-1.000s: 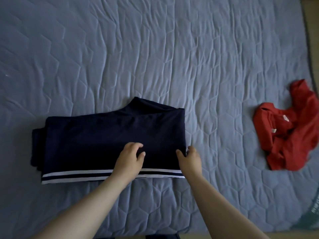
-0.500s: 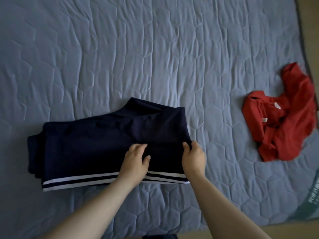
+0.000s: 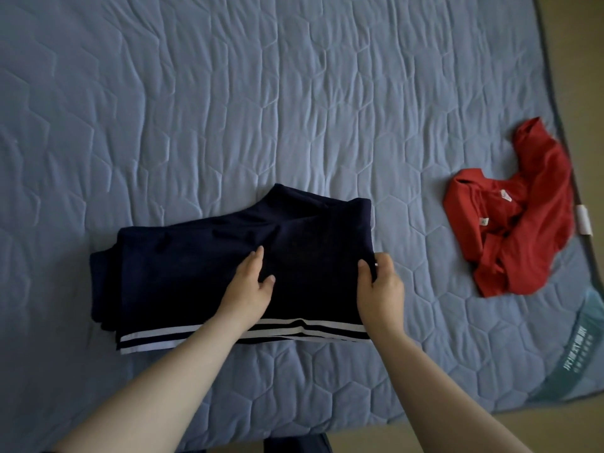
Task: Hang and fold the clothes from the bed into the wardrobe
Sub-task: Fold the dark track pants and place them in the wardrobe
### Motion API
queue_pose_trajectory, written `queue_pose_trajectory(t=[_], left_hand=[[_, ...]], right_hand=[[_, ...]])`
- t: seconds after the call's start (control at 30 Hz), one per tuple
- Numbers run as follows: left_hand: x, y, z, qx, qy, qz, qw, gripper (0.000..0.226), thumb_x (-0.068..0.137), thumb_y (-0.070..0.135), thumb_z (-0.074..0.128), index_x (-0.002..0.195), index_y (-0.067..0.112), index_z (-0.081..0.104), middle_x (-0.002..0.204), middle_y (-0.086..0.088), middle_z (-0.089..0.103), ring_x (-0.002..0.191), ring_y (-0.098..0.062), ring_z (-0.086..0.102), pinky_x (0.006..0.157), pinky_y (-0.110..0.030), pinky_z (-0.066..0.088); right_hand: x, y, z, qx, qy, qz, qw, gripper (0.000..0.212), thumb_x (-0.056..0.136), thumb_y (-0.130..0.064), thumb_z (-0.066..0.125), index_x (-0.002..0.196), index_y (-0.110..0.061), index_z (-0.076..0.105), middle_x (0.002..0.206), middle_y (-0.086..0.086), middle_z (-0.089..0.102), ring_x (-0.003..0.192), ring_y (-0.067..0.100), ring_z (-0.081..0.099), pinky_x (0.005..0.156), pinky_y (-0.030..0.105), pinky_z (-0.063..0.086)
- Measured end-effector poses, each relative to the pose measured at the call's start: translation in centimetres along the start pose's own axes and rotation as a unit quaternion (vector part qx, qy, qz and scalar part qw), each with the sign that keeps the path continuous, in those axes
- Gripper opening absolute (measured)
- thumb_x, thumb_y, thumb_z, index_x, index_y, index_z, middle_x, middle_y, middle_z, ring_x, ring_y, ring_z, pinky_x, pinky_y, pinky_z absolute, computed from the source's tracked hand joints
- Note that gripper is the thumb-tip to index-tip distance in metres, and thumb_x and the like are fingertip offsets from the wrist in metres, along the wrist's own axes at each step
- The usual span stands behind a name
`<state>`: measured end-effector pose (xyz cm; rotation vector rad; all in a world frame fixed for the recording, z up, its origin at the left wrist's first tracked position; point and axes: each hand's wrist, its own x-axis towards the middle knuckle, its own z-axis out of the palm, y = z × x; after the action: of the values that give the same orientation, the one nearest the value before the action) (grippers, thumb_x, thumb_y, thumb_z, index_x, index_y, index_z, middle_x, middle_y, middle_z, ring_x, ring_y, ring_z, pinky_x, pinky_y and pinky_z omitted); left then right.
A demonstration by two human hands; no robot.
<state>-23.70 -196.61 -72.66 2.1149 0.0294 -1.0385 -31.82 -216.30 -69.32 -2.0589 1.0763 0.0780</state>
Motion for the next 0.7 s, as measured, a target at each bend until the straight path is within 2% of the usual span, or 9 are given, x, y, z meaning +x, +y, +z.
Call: queue_pose_trajectory(t=[0.07,0.13,0.3,0.43,0.57,0.63,0.7], left_hand=[[-0.5,-0.4,-1.0,-0.018,0.024,0.010,1.000,0.062,0.099,0.027,0.046,0.151,0.035,0.013,0.157,0.002,0.018,0.130,-0.019,0.044,0.107,-0.029,0.036],[-1.3,-0.7,-2.0,-0.034,0.045,0.010,0.998,0.064,0.099,0.026,0.045,0.151,0.038,0.009,0.155,0.002,0.026,0.129,-0.018,0.045,0.105,-0.029,0.037],[-3.2,-1.8,-5.9,-0.061,0.083,-0.005,0.995,0.061,0.100,0.027,0.044,0.151,0.034,0.012,0.144,0.000,0.042,0.125,-0.016,0.046,0.100,-0.027,0.038],[-5.2,-2.6,-9.7,-0.082,0.113,-0.008,0.990,0.054,0.100,0.026,0.043,0.150,0.025,0.024,0.138,-0.003,0.048,0.119,-0.020,0.052,0.101,-0.033,0.043],[-6.9,-3.7,-12.7,-0.092,0.132,-0.011,0.987,0.046,0.100,0.024,0.043,0.144,0.017,0.036,0.134,-0.007,0.053,0.115,-0.023,0.055,0.102,-0.042,0.044],[-7.6,-5.0,-14.5,-0.092,0.152,-0.019,0.984,0.041,0.099,0.022,0.043,0.140,0.013,0.043,0.129,-0.009,0.057,0.111,-0.024,0.058,0.098,-0.043,0.046],[-8.1,-6.6,-16.3,-0.097,0.167,-0.028,0.981,0.036,0.099,0.018,0.044,0.133,0.008,0.049,0.123,-0.012,0.061,0.108,-0.026,0.060,0.095,-0.041,0.048]], right_hand=[[-0.8,-0.7,-0.1,0.009,-0.001,-0.023,1.000,0.010,0.100,-0.028,0.046,0.094,-0.021,0.050,0.061,-0.001,0.057,0.045,0.009,0.047,0.040,0.021,0.037],[-1.8,-1.7,-0.4,0.014,-0.001,-0.059,0.998,0.010,0.099,-0.026,0.047,0.090,-0.022,0.049,0.059,-0.003,0.055,0.045,0.009,0.047,0.039,0.020,0.035],[-4.9,-5.7,0.0,0.035,-0.044,-0.116,0.992,0.009,0.098,-0.026,0.049,0.089,-0.027,0.050,0.056,-0.005,0.050,0.041,0.008,0.039,0.039,0.023,0.032],[-7.1,-10.3,2.1,0.034,-0.080,-0.150,0.985,0.007,0.097,-0.026,0.052,0.090,-0.026,0.051,0.061,-0.005,0.051,0.045,0.010,0.042,0.045,0.024,0.033],[-9.1,-14.0,5.1,0.018,-0.077,-0.191,0.978,0.008,0.094,-0.017,0.056,0.088,-0.015,0.052,0.076,0.002,0.055,0.058,0.018,0.050,0.053,0.031,0.041],[-10.4,-15.9,7.2,-0.004,-0.068,-0.215,0.974,0.009,0.092,-0.014,0.058,0.086,-0.013,0.052,0.078,0.000,0.053,0.062,0.018,0.051,0.057,0.027,0.042],[-11.6,-17.5,9.8,-0.017,-0.065,-0.222,0.973,0.011,0.091,-0.013,0.060,0.084,-0.013,0.051,0.078,-0.005,0.050,0.063,0.014,0.049,0.054,0.019,0.037]])
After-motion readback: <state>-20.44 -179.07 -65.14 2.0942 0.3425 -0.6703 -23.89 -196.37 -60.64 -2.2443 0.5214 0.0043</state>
